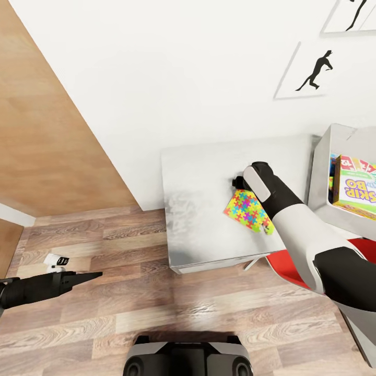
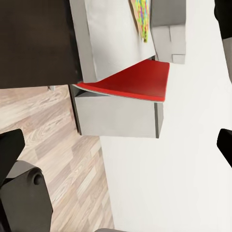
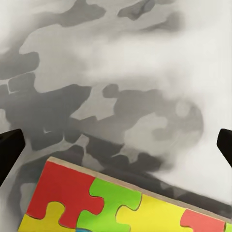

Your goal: Put all the toys in the child's room - the three board games (two on the bed and one on the table), the two jigsaw puzzles on the table, and the tennis ball on the table - inside the toy box on the table in the child's room.

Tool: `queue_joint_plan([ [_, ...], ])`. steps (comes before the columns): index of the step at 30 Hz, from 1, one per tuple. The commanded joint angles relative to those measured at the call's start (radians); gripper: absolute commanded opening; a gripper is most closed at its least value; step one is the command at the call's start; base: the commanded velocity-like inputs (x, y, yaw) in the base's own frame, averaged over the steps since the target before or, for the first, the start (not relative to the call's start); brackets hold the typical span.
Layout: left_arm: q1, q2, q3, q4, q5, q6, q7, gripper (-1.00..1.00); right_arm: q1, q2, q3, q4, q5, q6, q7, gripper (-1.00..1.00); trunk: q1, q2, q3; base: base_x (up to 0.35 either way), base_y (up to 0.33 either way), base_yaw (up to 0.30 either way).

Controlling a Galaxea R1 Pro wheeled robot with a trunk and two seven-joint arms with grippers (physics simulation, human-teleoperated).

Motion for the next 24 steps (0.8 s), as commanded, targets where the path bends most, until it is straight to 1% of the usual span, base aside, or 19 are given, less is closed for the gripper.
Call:
queue_joint_plan([
  [1, 0.000, 0.000, 0.000, 0.000, -0.001, 0.011, -0.004, 1.00, -0.001, -0.002, 0.007, 0.000, -0.011, 0.004, -0.009, 1.00, 0.001, -0.001, -0.001, 0.000, 0.000, 0.000],
  [11, 0.000, 0.000, 0.000, 0.000, 0.000, 0.011, -0.004, 1.00, 0.001, 0.000, 0.007, 0.006, -0.011, 0.004, -0.009, 1.00, 0.001, -0.001, -0.002, -0.020, 0.000, 0.000],
  [16, 0.000, 0.000, 0.000, 0.000, -0.001, 0.011, -0.004, 1.00, 0.001, 0.001, 0.006, 0.006, -0.011, 0.004, -0.009, 1.00, 0.001, -0.001, -0.009, -0.134, 0.011, 0.000],
  [24, 0.000, 0.000, 0.000, 0.000, 0.000, 0.011, -0.004, 1.00, 0.001, 0.002, 0.006, 0.006, -0.011, 0.004, -0.010, 1.00, 0.001, -0.001, -0.021, -0.019, 0.002, 0.000],
])
